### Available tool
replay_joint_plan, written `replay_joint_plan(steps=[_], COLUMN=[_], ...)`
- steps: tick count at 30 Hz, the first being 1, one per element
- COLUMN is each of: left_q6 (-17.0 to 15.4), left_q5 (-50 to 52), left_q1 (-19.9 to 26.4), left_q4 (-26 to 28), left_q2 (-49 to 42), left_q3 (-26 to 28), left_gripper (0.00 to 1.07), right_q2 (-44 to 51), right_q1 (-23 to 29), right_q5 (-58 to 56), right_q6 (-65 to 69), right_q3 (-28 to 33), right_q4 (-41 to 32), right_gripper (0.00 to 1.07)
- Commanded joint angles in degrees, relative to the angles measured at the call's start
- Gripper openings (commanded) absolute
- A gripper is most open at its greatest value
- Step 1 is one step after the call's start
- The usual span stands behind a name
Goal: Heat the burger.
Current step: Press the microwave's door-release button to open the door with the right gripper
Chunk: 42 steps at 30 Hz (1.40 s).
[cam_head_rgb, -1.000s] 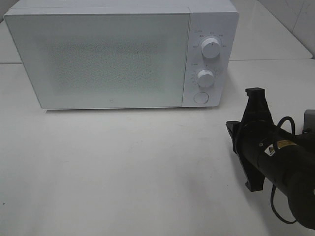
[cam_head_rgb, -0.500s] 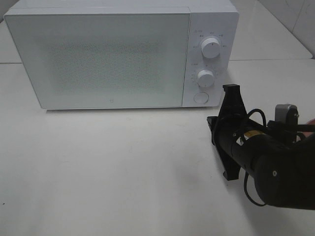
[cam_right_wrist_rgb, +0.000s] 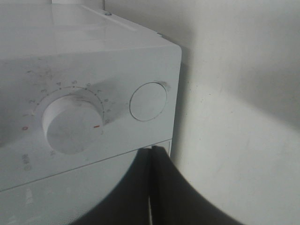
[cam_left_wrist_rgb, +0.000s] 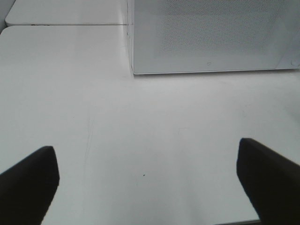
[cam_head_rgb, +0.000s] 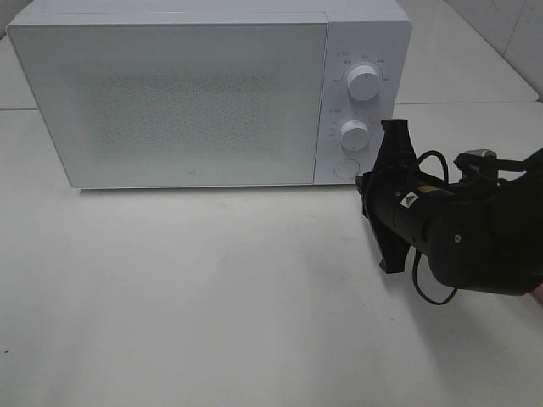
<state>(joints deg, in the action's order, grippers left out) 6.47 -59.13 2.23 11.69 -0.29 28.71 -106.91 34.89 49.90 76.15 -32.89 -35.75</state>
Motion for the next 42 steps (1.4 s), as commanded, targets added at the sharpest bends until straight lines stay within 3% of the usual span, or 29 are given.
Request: replay_joint_plan(steps=[1, 26, 42], left_q6=[-0.29, -0.29, -0.29], left_q5=[0.46, 0.46, 0.46], left_q1=[-0.11, -0.11, -0.11], left_q4=[0.11, 0.11, 0.11], left_q2=[-1.43, -1.32, -1.32], left_q3=[-0.23, -0.23, -0.23], left_gripper=[0.98, 0.98, 0.98], right_q2=[-1.72, -11.12, -13.12], right_q1=[-1.15, -4.18, -6.88], right_q5=[-0.69, 0.46, -0.57], right_q6=[2.29, 4.81, 4.24], right_q3=[-2.06, -10.71, -13.24], right_q4=[2.58, 5.27, 7.1], right_gripper=[0.0, 0.0, 0.0])
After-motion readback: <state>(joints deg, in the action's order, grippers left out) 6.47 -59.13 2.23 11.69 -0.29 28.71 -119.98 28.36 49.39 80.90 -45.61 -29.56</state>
